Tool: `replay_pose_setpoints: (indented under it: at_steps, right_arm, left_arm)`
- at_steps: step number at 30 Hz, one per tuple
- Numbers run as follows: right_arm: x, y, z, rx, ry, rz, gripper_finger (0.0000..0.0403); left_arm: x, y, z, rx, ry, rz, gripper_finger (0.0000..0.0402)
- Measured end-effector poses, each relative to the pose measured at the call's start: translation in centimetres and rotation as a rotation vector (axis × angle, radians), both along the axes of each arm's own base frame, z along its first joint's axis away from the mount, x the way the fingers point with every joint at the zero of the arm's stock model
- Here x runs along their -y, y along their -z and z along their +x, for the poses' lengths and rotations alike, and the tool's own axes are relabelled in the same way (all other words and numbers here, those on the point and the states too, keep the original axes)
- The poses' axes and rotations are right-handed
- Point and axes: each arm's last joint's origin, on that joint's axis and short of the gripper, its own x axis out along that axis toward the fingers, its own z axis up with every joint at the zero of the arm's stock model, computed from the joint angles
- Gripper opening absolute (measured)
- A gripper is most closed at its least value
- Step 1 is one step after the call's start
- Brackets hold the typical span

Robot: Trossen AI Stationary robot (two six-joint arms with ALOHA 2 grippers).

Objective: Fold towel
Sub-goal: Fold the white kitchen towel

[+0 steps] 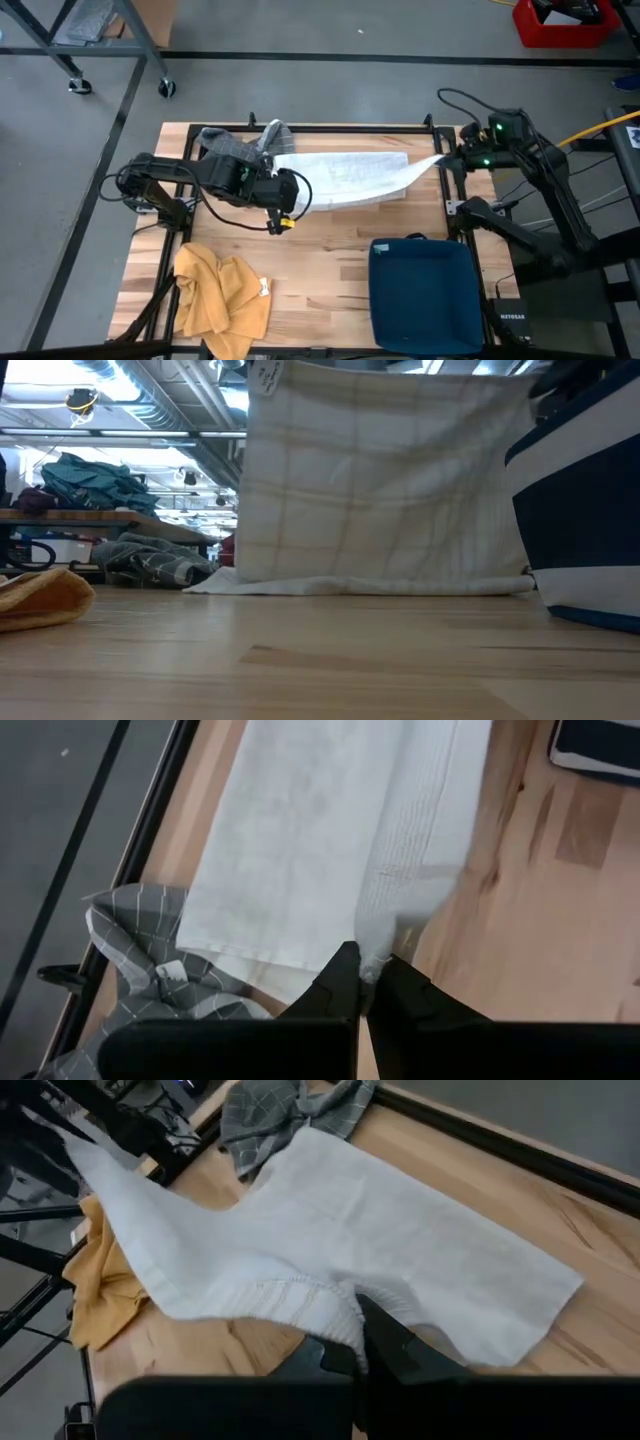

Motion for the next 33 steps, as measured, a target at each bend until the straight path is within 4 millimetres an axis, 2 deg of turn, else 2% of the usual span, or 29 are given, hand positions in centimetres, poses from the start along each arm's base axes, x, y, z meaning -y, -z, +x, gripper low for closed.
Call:
replay_pose_setpoints:
  at_steps: [4,11,22,27,33]
  right_arm:
    - [1.4,0.7,0.9,-0.045,-0.015,0.09,0.0001]
    - [1.0,1.6,0.5,-0.102,-0.006,0.111,0.0001]
    - [1.8,7.5,1.6,0.04,-0.02,0.238,0.0001]
    - [1.2,8.0,2.1,0.035,-0.055,0.219,0.0001]
    - [1.1,8.2,2.9,-0.076,0.011,0.104,0.0001]
  left_arm:
    - [-0.1,-0.3,-0.4,0.006,-0.008,-0.003,0.0]
    - [-0.4,-0.4,-1.6,-0.038,-0.06,0.026,0.0]
    - [-1.8,-0.6,-1.7,-0.026,-0.137,0.06,0.0]
    - [-2.6,-0.7,-1.6,-0.021,-0.175,0.071,0.0]
    - [-4.4,-0.7,-1.6,-0.017,-0.249,0.107,0.0]
